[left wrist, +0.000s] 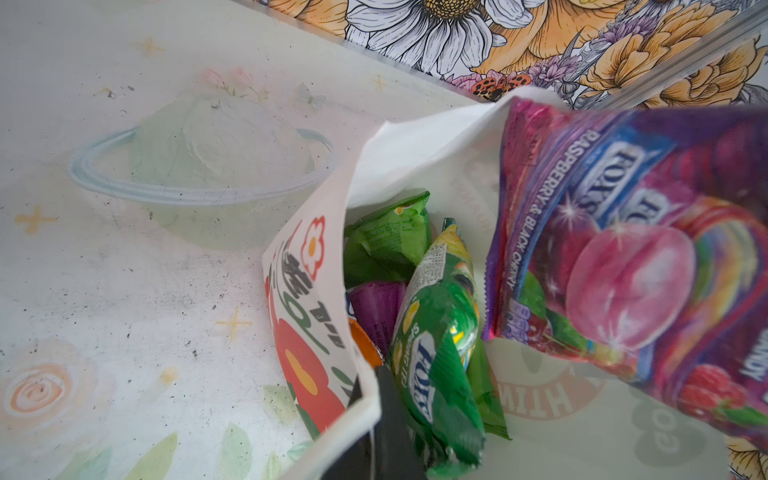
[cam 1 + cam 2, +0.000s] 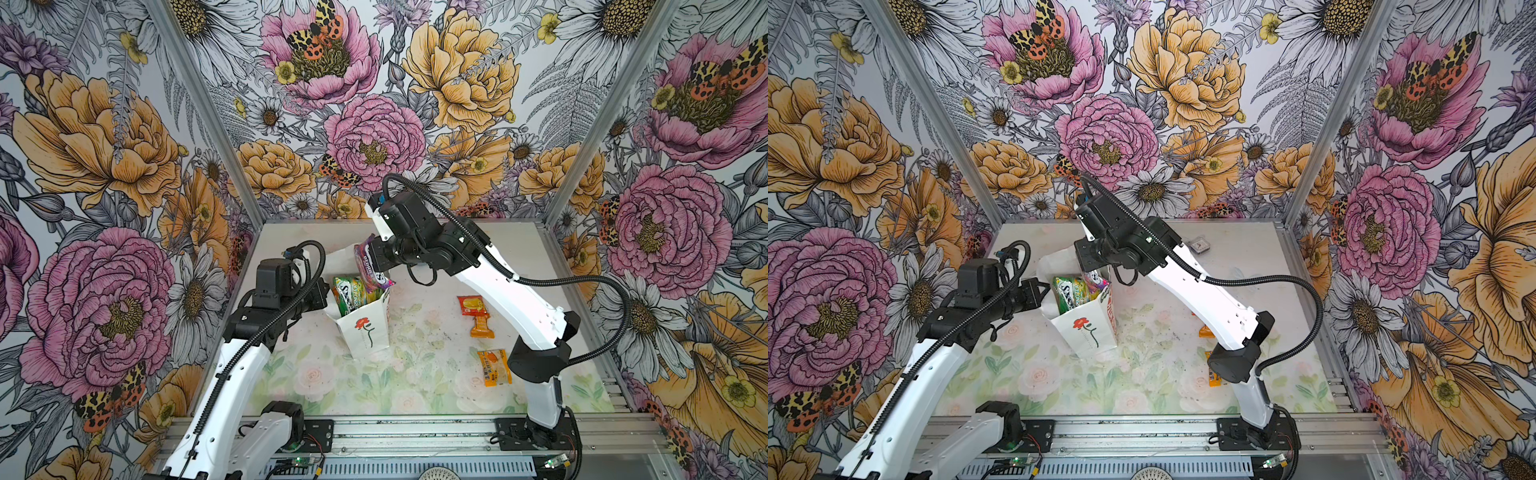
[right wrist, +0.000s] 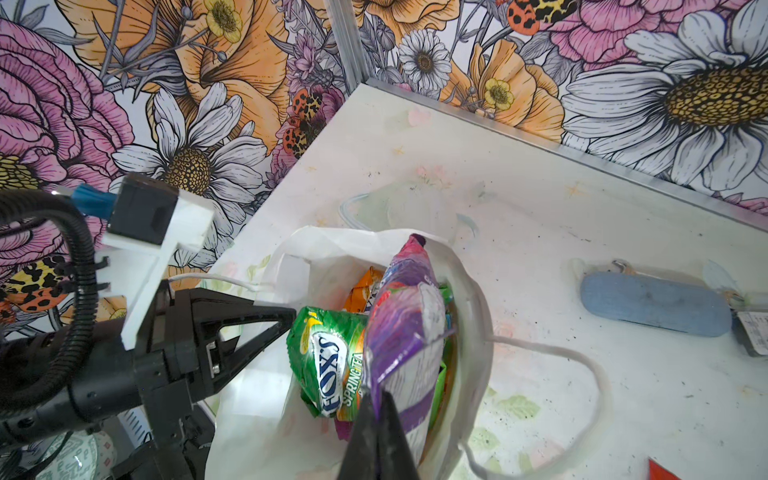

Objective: Place the snacks into the paper bag

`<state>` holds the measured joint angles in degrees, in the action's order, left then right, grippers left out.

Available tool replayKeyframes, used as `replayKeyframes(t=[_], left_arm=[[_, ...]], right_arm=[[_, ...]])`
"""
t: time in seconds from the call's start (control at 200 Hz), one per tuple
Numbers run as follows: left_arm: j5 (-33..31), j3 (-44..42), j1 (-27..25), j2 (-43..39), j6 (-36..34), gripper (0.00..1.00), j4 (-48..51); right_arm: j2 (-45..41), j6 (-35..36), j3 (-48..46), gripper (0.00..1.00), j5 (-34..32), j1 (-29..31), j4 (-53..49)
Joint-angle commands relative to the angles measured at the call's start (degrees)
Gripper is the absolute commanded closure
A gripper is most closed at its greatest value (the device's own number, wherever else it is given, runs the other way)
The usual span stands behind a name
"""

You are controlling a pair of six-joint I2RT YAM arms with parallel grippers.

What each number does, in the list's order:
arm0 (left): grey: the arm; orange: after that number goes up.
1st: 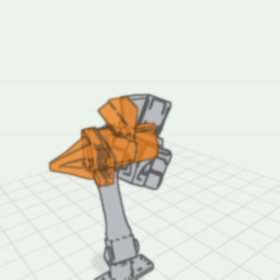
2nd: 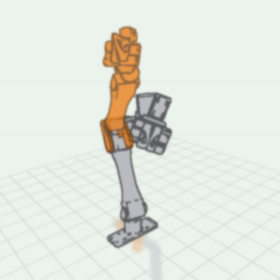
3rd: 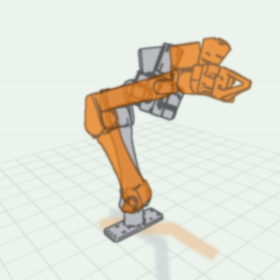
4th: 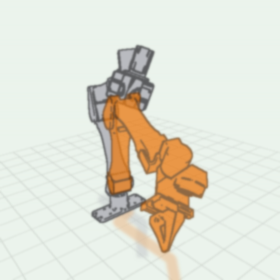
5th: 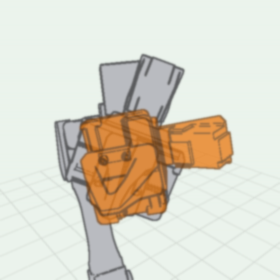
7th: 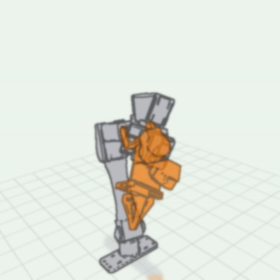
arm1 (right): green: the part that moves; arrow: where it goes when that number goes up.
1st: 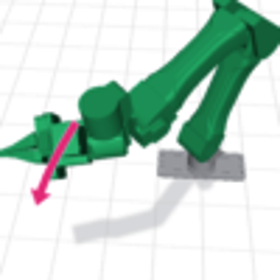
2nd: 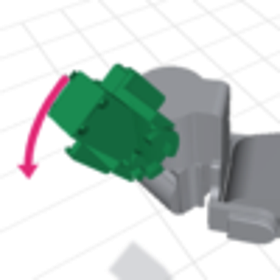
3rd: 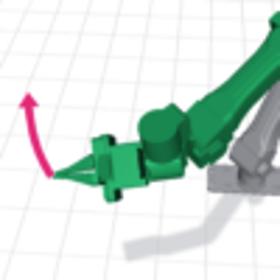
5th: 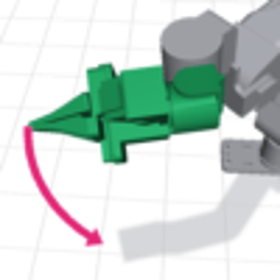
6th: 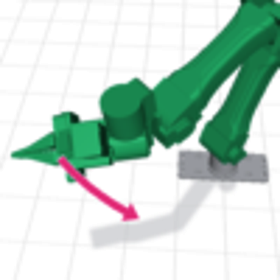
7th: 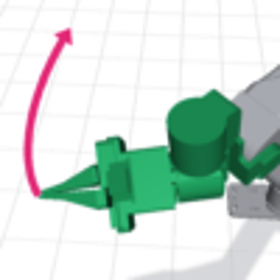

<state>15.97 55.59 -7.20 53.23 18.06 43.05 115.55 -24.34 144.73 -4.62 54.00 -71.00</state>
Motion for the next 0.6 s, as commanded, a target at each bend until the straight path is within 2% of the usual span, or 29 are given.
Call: replayKeyframes(t=[0.0, 0.23, 0.485, 0.595], left_arm=[[0.50, 0.04, 0.84, -1.20, 0.08, 1.00, -4.15], [0.71, -0.02, 0.79, -1.20, 0.13, 1.00, -4.19], [0.82, -0.05, 0.90, -1.38, 0.13, 1.00, -4.38], [0.90, -0.01, 0.97, -1.55, 0.13, 1.00, -4.37]], right_arm=[[1.82, 0.09, 1.74, 1.00, 1.08, 0.35, 0.45], [5.76, -1.33, 3.72, 1.00, 4.97, 0.48, 0.52], [12.79, -3.36, 12.52, 1.00, 11.27, 2.18, 1.03], [14.50, -4.55, 12.64, 1.00, 11.31, 2.19, 1.75]])
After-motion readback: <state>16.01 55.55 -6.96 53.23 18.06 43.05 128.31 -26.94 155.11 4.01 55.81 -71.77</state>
